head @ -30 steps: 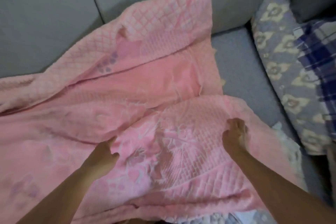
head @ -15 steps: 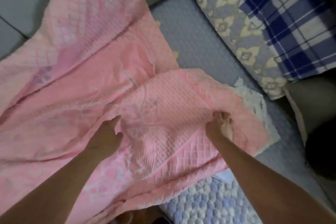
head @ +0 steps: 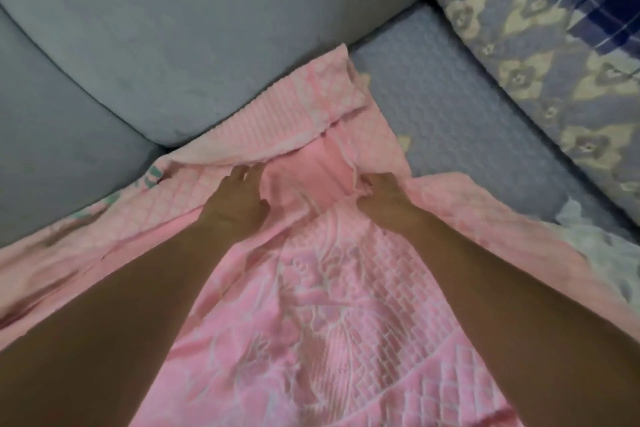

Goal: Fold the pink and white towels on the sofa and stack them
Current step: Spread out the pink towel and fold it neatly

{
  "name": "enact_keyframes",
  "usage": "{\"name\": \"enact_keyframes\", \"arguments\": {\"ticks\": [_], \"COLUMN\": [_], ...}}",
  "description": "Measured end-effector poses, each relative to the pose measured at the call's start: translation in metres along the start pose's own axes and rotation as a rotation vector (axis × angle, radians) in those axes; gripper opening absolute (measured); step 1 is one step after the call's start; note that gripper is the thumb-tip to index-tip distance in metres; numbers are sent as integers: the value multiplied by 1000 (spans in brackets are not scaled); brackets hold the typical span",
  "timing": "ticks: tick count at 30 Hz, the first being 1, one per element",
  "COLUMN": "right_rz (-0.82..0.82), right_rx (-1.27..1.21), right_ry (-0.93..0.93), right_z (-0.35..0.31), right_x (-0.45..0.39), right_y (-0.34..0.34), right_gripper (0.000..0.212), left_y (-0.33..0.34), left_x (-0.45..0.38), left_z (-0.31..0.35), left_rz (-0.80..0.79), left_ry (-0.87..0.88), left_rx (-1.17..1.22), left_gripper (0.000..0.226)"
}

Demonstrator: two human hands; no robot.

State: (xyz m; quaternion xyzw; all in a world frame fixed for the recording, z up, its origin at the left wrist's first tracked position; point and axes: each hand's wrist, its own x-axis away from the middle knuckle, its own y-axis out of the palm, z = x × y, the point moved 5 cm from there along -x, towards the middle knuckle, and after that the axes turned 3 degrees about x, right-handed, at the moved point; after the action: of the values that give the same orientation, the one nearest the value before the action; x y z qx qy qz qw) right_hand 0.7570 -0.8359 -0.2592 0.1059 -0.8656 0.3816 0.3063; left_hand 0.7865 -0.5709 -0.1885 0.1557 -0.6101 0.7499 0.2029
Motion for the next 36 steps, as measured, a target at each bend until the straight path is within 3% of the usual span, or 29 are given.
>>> {"name": "enact_keyframes", "arguments": {"ticks": [6, 11, 12, 15, 17, 18, 20, 22, 23, 25, 27, 30, 34, 36], "right_rz": [49, 42, 129, 350, 306, 270, 265, 384, 468, 617, 709, 861, 781, 701], "right_rx": [95, 245, 220, -125, -357, -411, -331, -101, -5, 71, -23, -182, -270, -361], "right_ry": [-11, 159, 160, 205, 210, 199, 112, 22, -46, -206, -280, -383, -482, -492], "right_z": [8, -35, -46, -79, -86, -86, -99, -116, -123, -140, -161, -213, -273, -284], "right_x": [-18, -40, -50, -97, -121, -130, -123, -100, -88, -66, -50, -19, 5, 14], "right_y": [17, 7, -3, -41, -54, -57, -62, -71, -76, -90, -111, -157, -195, -204], "right_gripper": [64, 40, 42, 73, 103, 106, 82, 49, 43, 40, 40, 39, 45, 39], "left_y": [23, 43, 46, 55, 59, 60, 60, 55, 53, 48, 38, 11, -42, -73], "left_x": [-39, -19, -7, 23, 37, 41, 51, 57, 58, 58, 53, 42, 26, 23], "left_z": [-57, -78, -81, -99, -114, -121, -127, -124, -119, -103, -87, -62, -41, -31], "left_rz": [-44, 42, 63, 42, 3, -6, -4, 18, 16, -1, 23, 190, 439, 598], "left_ry": [-222, -182, -152, -112, -123, -138, -158, -154, -148, -102, -43, 33, -87, -44], "left_rx": [4, -8, -39, -102, -115, -105, -77, -40, -15, 17, 51, 109, 183, 211], "left_gripper": [77, 82, 79, 67, 65, 65, 64, 64, 64, 67, 69, 83, 101, 87]}}
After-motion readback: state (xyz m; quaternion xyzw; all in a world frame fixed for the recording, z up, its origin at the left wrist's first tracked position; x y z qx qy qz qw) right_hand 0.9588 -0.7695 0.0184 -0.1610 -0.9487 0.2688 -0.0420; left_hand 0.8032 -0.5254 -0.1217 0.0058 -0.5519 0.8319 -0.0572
